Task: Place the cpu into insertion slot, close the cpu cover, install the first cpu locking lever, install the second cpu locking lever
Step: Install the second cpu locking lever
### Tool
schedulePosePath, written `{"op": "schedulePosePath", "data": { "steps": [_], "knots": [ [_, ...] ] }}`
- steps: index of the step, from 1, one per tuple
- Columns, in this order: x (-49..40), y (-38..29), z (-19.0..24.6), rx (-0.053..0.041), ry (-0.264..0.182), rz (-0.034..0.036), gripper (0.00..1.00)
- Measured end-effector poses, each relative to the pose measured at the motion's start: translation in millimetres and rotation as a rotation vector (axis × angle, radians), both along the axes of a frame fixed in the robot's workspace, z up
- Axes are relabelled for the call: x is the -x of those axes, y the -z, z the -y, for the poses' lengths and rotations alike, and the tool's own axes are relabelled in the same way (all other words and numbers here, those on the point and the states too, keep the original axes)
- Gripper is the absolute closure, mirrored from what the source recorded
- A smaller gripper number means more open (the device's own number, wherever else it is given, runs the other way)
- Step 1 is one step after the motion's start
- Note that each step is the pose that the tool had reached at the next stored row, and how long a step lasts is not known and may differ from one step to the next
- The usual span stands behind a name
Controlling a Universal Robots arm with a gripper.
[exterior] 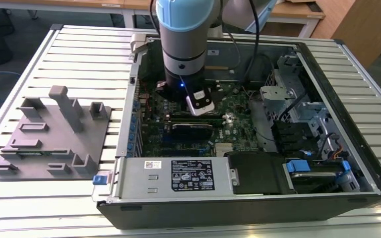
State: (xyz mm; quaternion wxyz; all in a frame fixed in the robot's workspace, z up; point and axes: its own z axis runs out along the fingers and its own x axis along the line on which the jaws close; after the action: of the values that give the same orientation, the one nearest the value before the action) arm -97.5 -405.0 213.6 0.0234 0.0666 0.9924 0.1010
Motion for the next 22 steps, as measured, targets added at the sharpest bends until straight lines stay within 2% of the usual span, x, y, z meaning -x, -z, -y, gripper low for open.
{"op": "schedulePosePath", "data": {
  "steps": [4,7,10,11,14,15,18,22],
  "knots": [
    [0.0,-10.1,0.0,0.0009,0.0,0.0,0.9],
    [0.0,-13.9,0.0,0.003,0.0,0.0,0.9],
    [0.0,-13.9,0.0,0.005,0.0,0.0002,0.9],
    [0.0,-14.0,-0.3,0.0084,0.0,0.0,0.9],
    [0.0,-13.8,-2.6,0.028,0.002,0.0004,0.9],
    [0.0,-13.6,-3.8,0.0315,0.003,0.0006,0.9],
    [-1.7,-12.6,-8.5,0.0348,0.008,0.0007,0.9],
    [-10.6,-11.3,-12.9,0.0371,0.013,0.0006,0.9]
  ]
}}
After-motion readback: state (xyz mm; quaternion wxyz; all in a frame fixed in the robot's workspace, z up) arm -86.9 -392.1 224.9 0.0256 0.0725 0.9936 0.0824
